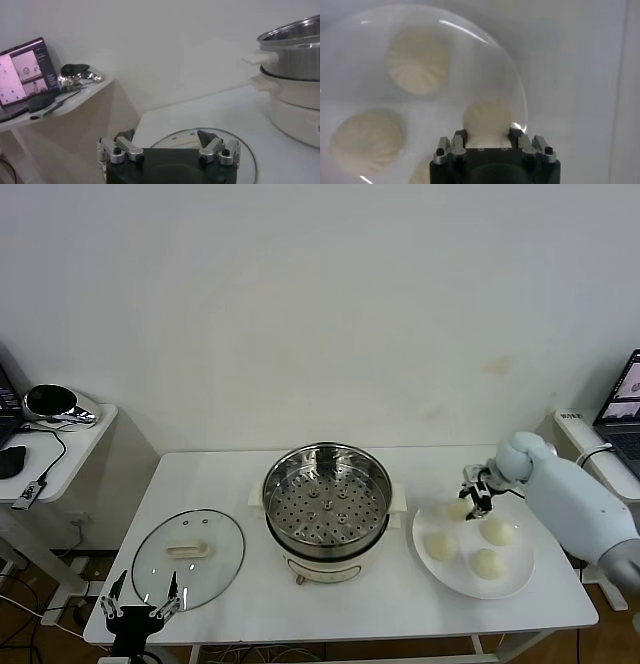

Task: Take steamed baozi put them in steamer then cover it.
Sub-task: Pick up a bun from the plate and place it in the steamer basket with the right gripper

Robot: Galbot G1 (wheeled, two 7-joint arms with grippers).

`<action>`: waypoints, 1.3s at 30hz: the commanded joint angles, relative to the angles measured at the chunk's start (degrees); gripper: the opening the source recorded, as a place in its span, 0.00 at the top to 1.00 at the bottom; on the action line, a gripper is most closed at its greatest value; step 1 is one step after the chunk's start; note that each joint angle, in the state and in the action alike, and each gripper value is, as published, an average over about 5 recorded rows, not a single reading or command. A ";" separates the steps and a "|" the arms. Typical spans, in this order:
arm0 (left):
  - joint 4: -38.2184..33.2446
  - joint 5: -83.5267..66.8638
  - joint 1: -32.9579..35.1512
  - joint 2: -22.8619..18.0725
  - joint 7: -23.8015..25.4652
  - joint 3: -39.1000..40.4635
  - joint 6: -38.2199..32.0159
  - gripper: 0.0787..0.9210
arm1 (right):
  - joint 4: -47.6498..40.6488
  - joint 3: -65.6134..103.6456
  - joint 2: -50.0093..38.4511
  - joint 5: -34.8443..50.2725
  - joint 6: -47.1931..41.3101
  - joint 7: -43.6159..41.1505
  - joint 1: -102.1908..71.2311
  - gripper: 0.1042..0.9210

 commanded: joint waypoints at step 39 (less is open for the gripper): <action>-1.06 -2.17 -1.38 0.63 0.29 -1.48 -0.55 0.12 | 1.66 -39.29 29.34 2.45 29.81 9.50 28.37 0.44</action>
